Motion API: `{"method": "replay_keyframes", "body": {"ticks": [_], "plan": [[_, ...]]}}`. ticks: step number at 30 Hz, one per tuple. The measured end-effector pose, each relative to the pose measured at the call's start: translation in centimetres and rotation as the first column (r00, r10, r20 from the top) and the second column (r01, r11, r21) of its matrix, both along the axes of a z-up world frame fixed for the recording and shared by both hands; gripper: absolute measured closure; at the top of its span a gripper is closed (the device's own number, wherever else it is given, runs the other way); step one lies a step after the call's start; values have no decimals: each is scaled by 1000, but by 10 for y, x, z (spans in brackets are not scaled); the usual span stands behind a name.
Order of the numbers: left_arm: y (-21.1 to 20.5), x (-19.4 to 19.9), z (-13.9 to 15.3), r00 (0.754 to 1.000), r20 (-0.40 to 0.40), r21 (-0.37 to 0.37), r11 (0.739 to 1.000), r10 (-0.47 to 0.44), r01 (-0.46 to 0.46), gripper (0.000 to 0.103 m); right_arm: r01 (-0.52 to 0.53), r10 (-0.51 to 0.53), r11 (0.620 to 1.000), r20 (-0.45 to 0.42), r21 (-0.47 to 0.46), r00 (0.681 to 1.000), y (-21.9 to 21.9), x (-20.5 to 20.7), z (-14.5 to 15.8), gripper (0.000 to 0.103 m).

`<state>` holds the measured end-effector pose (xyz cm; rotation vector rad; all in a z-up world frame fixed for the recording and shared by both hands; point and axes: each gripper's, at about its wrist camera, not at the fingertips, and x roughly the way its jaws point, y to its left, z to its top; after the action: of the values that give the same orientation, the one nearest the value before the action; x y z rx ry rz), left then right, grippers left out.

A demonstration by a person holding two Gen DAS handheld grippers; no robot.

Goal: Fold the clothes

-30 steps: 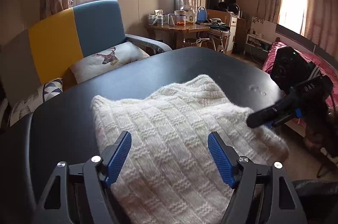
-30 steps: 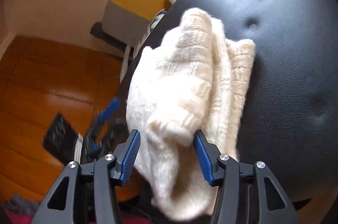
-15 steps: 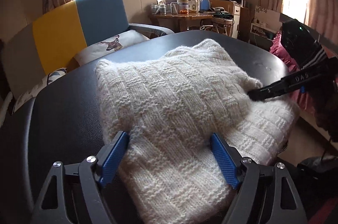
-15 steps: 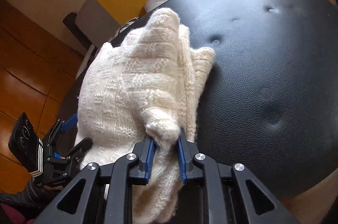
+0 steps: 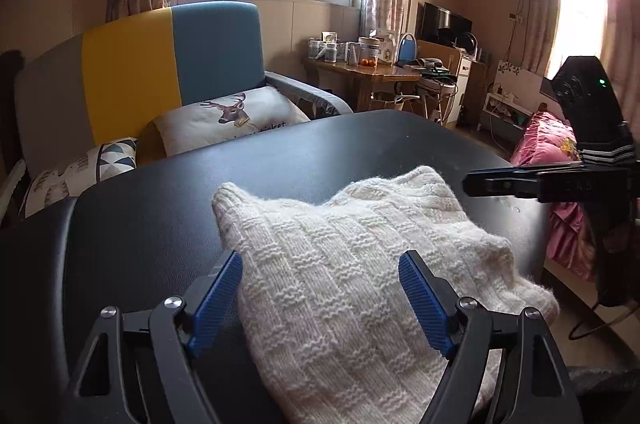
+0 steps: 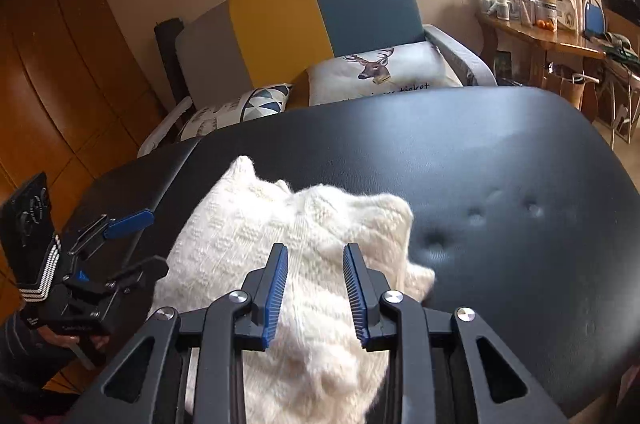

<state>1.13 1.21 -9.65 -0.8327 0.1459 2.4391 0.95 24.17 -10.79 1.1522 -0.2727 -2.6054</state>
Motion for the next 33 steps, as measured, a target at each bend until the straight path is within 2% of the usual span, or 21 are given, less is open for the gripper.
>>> {"method": "replay_keyframes", "body": {"ticks": [3, 6, 9, 10, 13, 15, 18, 20, 22, 24, 26, 28, 33], "plan": [[9, -3, -5, 1000, 3, -29, 999, -29, 29, 22, -16, 14, 1000, 86, 19, 996, -12, -32, -17, 74], [14, -2, -10, 998, 11, -47, 997, -56, 57, 22, -19, 8, 997, 142, 72, 990, -16, -40, -36, 74], [20, -14, -33, 992, 119, -103, 993, -52, 64, 21, 13, -43, 990, 207, 143, 978, -9, -37, -53, 77], [20, -17, -43, 988, 149, -98, 993, -45, 60, 20, 22, -60, 986, 224, 168, 973, -7, -35, -60, 77], [15, -15, -54, 990, 143, -41, 999, -5, 11, 15, 59, -80, 993, 201, 105, 976, 2, -27, -71, 76], [14, -15, -53, 989, 145, -26, 1000, 5, -1, 14, 61, -84, 991, 205, 115, 975, 0, -29, -69, 77], [-3, -15, -41, 984, 180, 81, 996, 16, -31, 14, 62, -80, 992, 178, 106, 981, 1, -28, -66, 76], [-25, -19, -34, 972, 233, 182, 981, 23, -66, 13, 100, -100, 995, 166, 4, 981, 15, -20, -58, 74], [-50, -27, -31, 954, 299, 280, 954, 17, -104, 8, 151, -131, 982, 160, -118, 978, 33, -10, -49, 72], [-71, -37, -36, 926, 376, 345, 927, 8, -149, 7, 191, -145, 946, 185, -264, 972, 55, 3, -46, 66], [-82, -46, -44, 894, 449, 379, 909, -15, -175, 7, 225, -127, 888, 255, -401, 958, 74, 15, -54, 57], [-85, -52, -51, 869, 493, 397, 898, -35, -189, 7, 268, -105, 819, 326, -507, 939, 89, 27, -66, 55], [-65, -52, -61, 847, 525, 397, 905, -86, -154, 7, 384, -98, 693, 449, -609, 888, 109, 40, -105, 53]]}}
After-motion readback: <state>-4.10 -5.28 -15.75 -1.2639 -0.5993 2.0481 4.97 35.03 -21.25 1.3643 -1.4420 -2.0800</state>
